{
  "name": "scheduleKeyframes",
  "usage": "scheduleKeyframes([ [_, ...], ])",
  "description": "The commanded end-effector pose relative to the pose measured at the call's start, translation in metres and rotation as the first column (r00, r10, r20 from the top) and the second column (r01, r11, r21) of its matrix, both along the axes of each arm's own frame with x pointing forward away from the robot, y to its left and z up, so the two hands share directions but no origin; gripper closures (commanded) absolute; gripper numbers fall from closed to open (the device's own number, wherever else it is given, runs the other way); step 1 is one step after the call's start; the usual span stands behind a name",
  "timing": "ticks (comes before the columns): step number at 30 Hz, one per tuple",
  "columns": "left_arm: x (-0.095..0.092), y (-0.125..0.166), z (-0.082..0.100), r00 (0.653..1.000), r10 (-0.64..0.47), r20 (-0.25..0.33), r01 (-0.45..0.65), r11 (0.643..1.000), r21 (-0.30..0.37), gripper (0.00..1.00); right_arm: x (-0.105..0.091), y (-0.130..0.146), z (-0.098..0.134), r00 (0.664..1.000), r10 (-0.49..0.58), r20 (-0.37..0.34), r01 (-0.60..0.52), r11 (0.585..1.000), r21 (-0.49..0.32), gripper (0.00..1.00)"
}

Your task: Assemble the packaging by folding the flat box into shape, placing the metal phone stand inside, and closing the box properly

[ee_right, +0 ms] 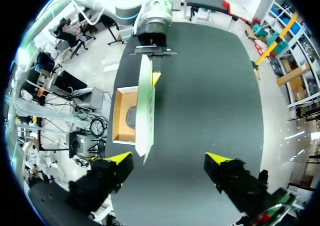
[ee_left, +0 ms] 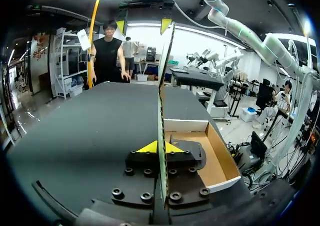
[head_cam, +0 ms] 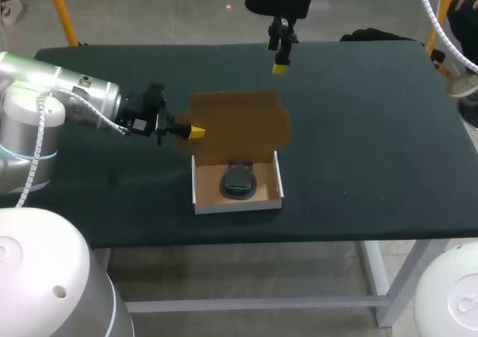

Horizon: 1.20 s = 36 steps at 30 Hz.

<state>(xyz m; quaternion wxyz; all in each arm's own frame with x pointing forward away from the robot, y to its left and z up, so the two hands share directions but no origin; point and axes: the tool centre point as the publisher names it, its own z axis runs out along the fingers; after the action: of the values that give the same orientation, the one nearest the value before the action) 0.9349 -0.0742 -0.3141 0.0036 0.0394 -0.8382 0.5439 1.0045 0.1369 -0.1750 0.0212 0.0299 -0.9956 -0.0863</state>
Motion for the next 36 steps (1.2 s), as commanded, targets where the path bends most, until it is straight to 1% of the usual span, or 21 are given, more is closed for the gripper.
scheduleKeyframes([
  [1, -0.006, -0.003, 0.004, 1.0, 0.007, 0.03, -0.007, 1.0, 0.015, 1.0, 0.001, 0.003, 0.002, 1.0, 0.005, -0.001, -0.005, 1.0, -0.006, 0.0],
  [7, -0.001, -0.005, 0.001, 0.999, -0.009, 0.049, 0.009, 1.0, 0.015, 1.0, 0.001, 0.007, 0.002, 1.0, 0.015, 0.0, -0.015, 1.0, -0.005, 0.0],
  [11, 0.0, -0.003, -0.001, 0.997, -0.028, 0.074, 0.028, 1.0, 0.006, 1.0, 0.0, 0.008, 0.002, 1.0, 0.019, 0.0, -0.019, 1.0, -0.007, 0.0],
  [16, -0.002, -0.003, -0.003, 0.991, -0.045, 0.13, 0.046, 0.999, 0.0, 1.0, -0.001, 0.012, 0.003, 1.0, 0.028, 0.005, -0.028, 1.0, -0.008, 0.0],
  [19, -0.003, -0.003, -0.003, 0.989, -0.042, 0.143, 0.042, 0.999, 0.004, 1.0, -0.001, 0.014, 0.002, 0.999, 0.032, 0.006, -0.032, 0.999, -0.009, 0.0],
  [27, -0.01, -0.002, -0.003, 0.978, -0.025, 0.208, 0.021, 1.0, 0.017, 1.0, -0.002, 0.018, 0.003, 0.999, 0.042, 0.014, -0.042, 0.999, -0.01, 0.0],
  [29, -0.011, -0.001, -0.004, 0.977, -0.029, 0.21, 0.027, 1.0, 0.013, 1.0, -0.003, 0.019, 0.003, 0.999, 0.044, 0.015, -0.044, 0.999, -0.01, 0.0],
  [33, -0.013, -0.001, -0.006, 0.972, -0.031, 0.232, 0.026, 0.999, 0.024, 1.0, -0.003, 0.021, 0.003, 0.999, 0.05, 0.016, -0.049, 0.999, -0.01, 0.0],
  [36, -0.014, -0.001, -0.007, 0.972, -0.031, 0.233, 0.026, 0.999, 0.025, 1.0, -0.003, 0.022, 0.003, 0.999, 0.052, 0.017, -0.051, 0.999, -0.01, 0.0],
])
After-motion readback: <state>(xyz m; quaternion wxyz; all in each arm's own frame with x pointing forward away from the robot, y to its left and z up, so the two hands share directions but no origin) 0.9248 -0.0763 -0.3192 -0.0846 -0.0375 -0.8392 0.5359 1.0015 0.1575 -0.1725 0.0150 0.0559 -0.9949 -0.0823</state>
